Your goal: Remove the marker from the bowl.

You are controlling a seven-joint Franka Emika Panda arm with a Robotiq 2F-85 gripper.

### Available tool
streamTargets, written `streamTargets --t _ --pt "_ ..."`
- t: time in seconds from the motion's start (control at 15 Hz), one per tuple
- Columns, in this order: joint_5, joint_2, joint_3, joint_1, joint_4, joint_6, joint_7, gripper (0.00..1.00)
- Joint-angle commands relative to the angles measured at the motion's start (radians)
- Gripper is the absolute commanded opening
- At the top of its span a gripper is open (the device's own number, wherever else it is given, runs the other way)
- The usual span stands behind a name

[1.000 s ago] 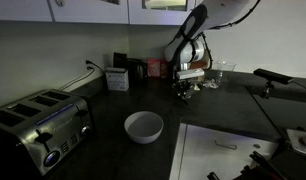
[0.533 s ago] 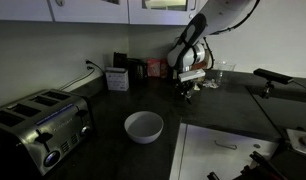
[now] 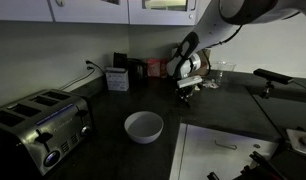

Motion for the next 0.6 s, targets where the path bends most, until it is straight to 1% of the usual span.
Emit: streamTargets --t 0.0,0.07,0.13,0.33,0.53 --pt "-0.006 0.045 -0.026 0.009 0.058 0.015 0.052 0.20" --pt "-0.009 0.042 -0.036 0.014 0.055 0.028 0.072 0.40" --pt "-0.015 0.041 -0.048 0.021 0.052 0.047 0.091 0.45" --pt "-0.017 -0.003 -0.073 0.043 0.000 0.081 0.151 0.69" --pt "-0.016 -0.049 -0.079 0.061 -0.046 0.115 0.184 0.91"
